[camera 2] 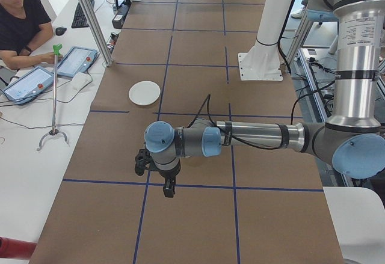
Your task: Move lemon from plate to bowl
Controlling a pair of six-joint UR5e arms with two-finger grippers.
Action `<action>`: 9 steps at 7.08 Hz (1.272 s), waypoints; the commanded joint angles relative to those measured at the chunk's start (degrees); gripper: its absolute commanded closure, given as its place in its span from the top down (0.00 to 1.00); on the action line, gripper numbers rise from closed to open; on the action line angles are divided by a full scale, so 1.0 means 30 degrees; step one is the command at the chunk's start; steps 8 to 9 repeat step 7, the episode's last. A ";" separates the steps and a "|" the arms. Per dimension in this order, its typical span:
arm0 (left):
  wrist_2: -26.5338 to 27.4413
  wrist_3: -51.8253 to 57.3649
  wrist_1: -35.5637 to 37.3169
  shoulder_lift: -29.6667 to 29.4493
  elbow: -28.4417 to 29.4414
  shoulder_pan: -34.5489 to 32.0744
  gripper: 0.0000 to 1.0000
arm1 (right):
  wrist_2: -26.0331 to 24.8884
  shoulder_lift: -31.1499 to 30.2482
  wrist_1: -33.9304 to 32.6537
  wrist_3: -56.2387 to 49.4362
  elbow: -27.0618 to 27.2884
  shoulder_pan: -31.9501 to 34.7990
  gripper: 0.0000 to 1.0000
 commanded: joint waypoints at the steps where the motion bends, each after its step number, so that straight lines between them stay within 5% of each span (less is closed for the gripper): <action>1: 0.0047 0.0015 -0.0357 0.0049 -0.0039 -0.0001 1.00 | 0.0000 0.0000 0.0000 0.0000 0.0000 -0.0001 1.00; 9: 0.0105 0.0044 -0.0677 0.0049 -0.0097 -0.0001 1.00 | 0.0000 0.0000 0.0000 0.0000 0.0000 -0.0001 1.00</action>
